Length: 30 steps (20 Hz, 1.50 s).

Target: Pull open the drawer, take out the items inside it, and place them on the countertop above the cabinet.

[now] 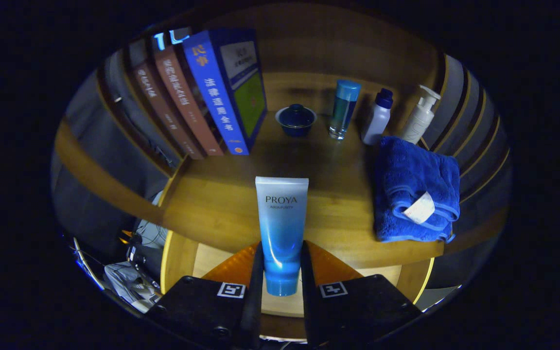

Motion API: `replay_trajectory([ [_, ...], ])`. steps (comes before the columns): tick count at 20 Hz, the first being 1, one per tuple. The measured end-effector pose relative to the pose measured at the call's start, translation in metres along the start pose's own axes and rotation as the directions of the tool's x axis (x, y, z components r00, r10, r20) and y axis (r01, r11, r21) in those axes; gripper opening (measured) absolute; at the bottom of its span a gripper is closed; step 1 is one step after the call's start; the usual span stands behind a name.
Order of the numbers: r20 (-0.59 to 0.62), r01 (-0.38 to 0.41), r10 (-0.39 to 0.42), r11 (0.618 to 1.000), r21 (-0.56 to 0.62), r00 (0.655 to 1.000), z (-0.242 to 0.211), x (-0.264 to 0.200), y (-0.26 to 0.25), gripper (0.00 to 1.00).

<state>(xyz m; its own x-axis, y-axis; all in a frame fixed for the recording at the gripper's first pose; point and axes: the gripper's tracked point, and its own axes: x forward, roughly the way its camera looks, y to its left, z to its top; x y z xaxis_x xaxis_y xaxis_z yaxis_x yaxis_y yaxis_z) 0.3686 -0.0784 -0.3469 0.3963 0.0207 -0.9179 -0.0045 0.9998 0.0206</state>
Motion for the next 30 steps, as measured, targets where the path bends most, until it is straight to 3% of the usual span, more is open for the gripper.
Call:
replay_trajectory([
  [10,-0.101,0.075,-0.071,0.997,0.037,0.992,0.008,0.05,-0.021,0.41],
  [15,-0.088,0.091,-0.088,0.995,0.032,0.992,0.013,0.049,-0.025,0.49],
  [17,-0.06,0.085,-0.083,0.996,0.038,0.995,0.019,0.047,-0.024,0.53],
  [24,0.12,0.062,-0.068,0.996,0.059,0.99,0.042,0.015,-0.021,1.0],
  [27,0.235,0.049,-0.064,0.996,0.07,0.97,0.047,-0.005,-0.019,1.0],
  [30,0.368,0.058,-0.075,0.997,0.059,0.927,0.044,-0.033,-0.014,1.0],
])
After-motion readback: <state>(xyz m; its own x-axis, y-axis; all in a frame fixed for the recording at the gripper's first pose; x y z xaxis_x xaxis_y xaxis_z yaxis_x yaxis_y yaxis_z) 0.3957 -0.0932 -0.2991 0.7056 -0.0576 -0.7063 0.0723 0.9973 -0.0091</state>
